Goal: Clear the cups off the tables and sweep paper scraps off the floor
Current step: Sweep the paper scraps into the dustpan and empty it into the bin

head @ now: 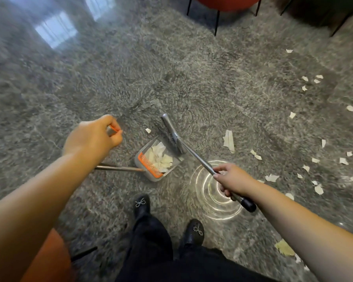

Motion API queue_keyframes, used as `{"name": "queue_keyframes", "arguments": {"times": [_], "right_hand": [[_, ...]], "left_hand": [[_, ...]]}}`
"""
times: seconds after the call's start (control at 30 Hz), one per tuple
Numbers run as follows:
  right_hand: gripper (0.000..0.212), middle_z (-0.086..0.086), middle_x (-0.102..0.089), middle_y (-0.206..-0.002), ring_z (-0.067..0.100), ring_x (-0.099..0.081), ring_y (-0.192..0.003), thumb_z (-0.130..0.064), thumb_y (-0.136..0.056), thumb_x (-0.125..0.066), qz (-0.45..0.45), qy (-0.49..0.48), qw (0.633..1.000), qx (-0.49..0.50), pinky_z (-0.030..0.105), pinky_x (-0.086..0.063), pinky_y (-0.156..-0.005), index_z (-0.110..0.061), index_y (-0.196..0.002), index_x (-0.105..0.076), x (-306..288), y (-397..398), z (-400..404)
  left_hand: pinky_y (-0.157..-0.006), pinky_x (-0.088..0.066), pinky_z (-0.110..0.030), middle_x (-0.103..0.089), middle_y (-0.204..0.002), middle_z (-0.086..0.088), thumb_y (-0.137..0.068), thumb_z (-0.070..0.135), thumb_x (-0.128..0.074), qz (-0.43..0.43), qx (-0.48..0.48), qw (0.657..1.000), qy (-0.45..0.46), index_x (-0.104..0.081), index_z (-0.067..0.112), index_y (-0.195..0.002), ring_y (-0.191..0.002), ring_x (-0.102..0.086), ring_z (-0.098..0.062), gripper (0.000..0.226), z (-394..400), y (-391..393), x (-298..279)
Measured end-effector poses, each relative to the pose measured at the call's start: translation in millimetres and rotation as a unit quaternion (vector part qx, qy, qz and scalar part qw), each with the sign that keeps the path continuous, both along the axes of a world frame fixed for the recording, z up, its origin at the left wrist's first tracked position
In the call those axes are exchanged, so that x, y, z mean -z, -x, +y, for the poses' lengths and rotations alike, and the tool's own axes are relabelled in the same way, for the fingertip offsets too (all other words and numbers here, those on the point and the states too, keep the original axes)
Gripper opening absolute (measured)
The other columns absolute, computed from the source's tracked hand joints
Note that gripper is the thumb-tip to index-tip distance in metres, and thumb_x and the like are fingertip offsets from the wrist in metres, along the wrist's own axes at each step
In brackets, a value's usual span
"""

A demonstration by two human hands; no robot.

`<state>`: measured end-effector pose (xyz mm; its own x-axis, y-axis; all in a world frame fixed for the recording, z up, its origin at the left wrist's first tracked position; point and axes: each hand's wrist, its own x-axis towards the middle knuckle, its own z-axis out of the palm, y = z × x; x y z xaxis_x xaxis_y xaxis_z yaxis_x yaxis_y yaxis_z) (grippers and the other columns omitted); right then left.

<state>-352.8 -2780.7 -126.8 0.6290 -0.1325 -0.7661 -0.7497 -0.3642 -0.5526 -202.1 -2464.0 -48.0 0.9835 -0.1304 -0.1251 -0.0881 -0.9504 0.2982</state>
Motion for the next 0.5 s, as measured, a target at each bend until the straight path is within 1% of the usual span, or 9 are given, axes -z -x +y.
{"name": "queue_keyframes", "arguments": {"times": [0.07,0.17,0.27,0.33,0.43,0.5], "right_hand": [[0.022,0.008,-0.054,-0.059,0.016,-0.049,-0.038,-0.018,-0.097,-0.051,-0.003,0.005,1.0,0.004,0.02,-0.037,-0.036,-0.023,-0.118,-0.054,-1.3,-21.4,12.4],[0.02,0.009,-0.055,-0.059,0.016,-0.049,-0.037,-0.018,-0.097,-0.05,0.001,0.013,1.0,0.01,0.021,-0.037,-0.036,-0.025,-0.115,-0.053,1.7,-54.5,31.7],[0.014,0.009,-0.054,-0.057,0.015,-0.048,-0.034,-0.016,-0.096,-0.05,0.01,0.028,0.999,0.015,0.021,-0.038,-0.036,-0.024,-0.106,-0.054,11.5,-94.7,54.3],[0.013,0.008,-0.054,-0.055,0.014,-0.048,-0.032,-0.015,-0.096,-0.05,0.019,0.039,0.999,0.016,0.021,-0.039,-0.036,-0.023,-0.104,-0.056,18.0,-122.9,69.9],[0.018,0.008,-0.053,-0.053,0.015,-0.047,-0.032,-0.014,-0.096,-0.05,0.035,0.06,0.998,0.003,0.019,-0.039,-0.035,-0.015,-0.112,-0.058,28.2,-166.4,92.5],[0.023,0.009,-0.053,-0.055,0.016,-0.048,-0.034,-0.013,-0.097,-0.049,0.045,0.074,0.996,-0.015,0.018,-0.037,-0.034,-0.01,-0.118,-0.056,33.9,-195.0,107.3]], "left_hand": [[-0.057,-0.037,-0.03,-0.06,-0.071,0.001,-0.082,0.046,-0.067,-0.01,-0.007,1.0,0.001,-0.057,0.035,-0.079,-0.063,-0.053,-0.022,0.015,17.0,-21.9,-3.4],[-0.053,-0.036,-0.03,-0.055,-0.064,0.006,-0.082,0.044,-0.067,-0.01,-0.003,1.0,-0.004,-0.053,0.035,-0.072,-0.058,-0.051,-0.015,0.02,40.1,-56.8,-3.0],[-0.052,-0.037,-0.03,-0.056,-0.066,0.005,-0.082,0.047,-0.066,-0.006,0.001,1.0,-0.009,-0.052,0.035,-0.071,-0.057,-0.051,-0.016,0.021,63.6,-99.0,2.6],[-0.051,-0.035,-0.028,-0.055,-0.066,0.004,-0.082,0.047,-0.064,-0.001,0.012,1.0,-0.026,-0.052,0.034,-0.073,-0.055,-0.049,-0.015,0.02,78.0,-125.0,8.6],[-0.047,-0.028,-0.024,-0.052,-0.063,0.006,-0.083,0.047,-0.064,0.014,0.02,0.999,-0.037,-0.054,0.033,-0.076,-0.053,-0.047,-0.013,0.018,97.7,-160.3,15.7],[-0.048,-0.03,-0.025,-0.052,-0.064,0.005,-0.083,0.046,-0.063,0.026,0.017,0.999,-0.034,-0.055,0.033,-0.078,-0.054,-0.049,-0.014,0.017,109.8,-182.4,18.8]]}}
